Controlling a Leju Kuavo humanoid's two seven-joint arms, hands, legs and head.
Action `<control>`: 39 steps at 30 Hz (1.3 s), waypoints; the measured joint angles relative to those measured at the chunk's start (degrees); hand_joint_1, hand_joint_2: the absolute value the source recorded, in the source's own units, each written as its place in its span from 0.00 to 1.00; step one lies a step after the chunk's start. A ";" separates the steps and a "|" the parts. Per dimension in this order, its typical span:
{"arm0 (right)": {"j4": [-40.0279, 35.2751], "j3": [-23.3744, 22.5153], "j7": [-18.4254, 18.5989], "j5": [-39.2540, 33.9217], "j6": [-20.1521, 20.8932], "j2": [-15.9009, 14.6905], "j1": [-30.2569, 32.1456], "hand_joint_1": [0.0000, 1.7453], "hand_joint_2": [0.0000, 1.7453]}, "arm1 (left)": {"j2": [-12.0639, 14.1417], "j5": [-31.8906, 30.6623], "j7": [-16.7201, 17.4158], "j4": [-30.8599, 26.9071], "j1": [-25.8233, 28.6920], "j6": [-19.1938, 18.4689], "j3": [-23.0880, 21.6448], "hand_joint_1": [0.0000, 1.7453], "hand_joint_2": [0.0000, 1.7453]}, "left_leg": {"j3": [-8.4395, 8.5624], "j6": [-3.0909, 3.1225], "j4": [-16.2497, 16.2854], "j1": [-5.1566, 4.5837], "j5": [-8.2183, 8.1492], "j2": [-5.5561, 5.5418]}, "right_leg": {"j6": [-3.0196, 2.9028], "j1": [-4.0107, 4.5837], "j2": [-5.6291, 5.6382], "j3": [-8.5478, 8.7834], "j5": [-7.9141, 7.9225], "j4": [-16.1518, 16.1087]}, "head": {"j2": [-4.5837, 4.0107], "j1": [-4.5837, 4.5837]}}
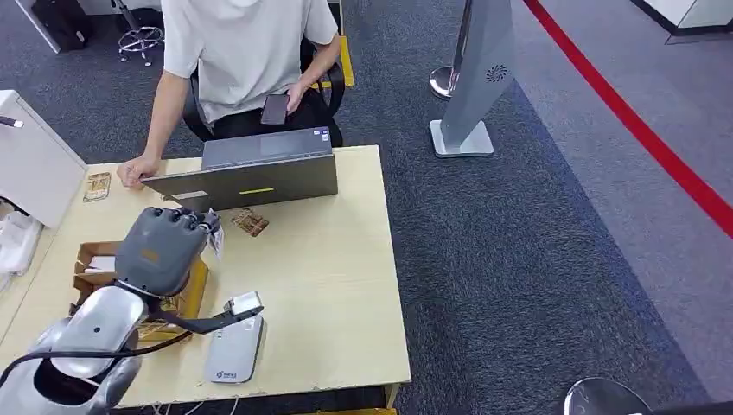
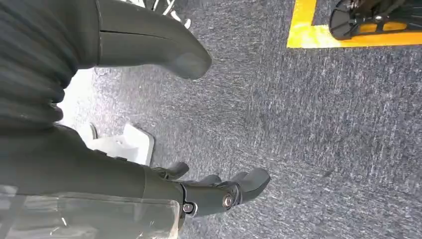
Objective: Pass the card to the sensor for recognition and then transmit it.
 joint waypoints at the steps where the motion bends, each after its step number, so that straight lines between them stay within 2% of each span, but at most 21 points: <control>1: 0.00 -0.20 0.02 0.02 0.02 0.00 0.01 0.00 1.00 | 0.26 0.48 0.20 0.13 0.03 -0.59 -0.35 1.00 1.00 | 0.00 0.00 0.00 0.01 0.00 0.00 | 0.00 0.01 0.00 0.00 0.00 0.00 | 0.00 0.00; 5: -0.15 -1.26 0.22 0.22 0.48 0.09 0.00 0.00 1.00 | 1.20 1.61 2.01 1.37 0.23 -5.41 -0.81 1.00 1.00 | 0.00 -0.01 -0.01 0.03 0.00 0.00 | -0.01 0.04 -0.02 0.00 -0.01 0.01 | 0.00 0.00; 8: -0.42 -1.77 0.37 0.90 1.05 0.28 0.00 0.00 1.00 | 1.66 1.97 2.84 2.73 0.75 -6.77 -1.38 1.00 1.00 | -0.01 -0.01 -0.01 0.03 0.00 0.00 | -0.01 0.04 -0.01 0.00 -0.01 0.02 | 0.00 0.00; 26: -1.60 -2.97 0.37 1.01 1.40 0.76 -0.03 0.00 1.00 | 2.05 2.47 3.48 5.57 2.28 -7.71 -3.52 1.00 1.00 | -0.02 -0.01 -0.01 0.03 0.00 0.00 | 0.00 0.03 -0.02 0.00 0.00 0.01 | 0.00 0.00; 31: -1.66 -3.50 0.37 1.01 1.75 0.79 -0.10 0.00 1.00 | 2.12 2.88 2.45 5.68 2.29 -7.71 -5.07 1.00 1.00 | -0.02 -0.01 -0.01 0.03 0.00 0.00 | -0.01 0.04 -0.02 0.01 -0.01 0.02 | 0.00 0.00; 36: -1.68 -4.37 0.57 0.94 1.99 1.16 -0.08 0.00 1.00 | 3.25 3.71 1.79 3.84 2.65 -6.58 -7.95 1.00 1.00 | -0.02 -0.01 -0.01 0.03 0.00 0.00 | -0.01 0.03 -0.02 0.01 -0.01 0.01 | 0.02 0.00; 39: -1.86 -5.11 0.66 0.94 2.34 1.51 -0.06 0.00 1.00 | 4.88 4.76 1.33 1.59 2.65 -6.62 -9.53 1.00 1.00 | -0.02 -0.01 -0.01 0.03 0.00 0.00 | -0.01 0.03 -0.01 0.00 -0.01 0.02 | 0.00 0.00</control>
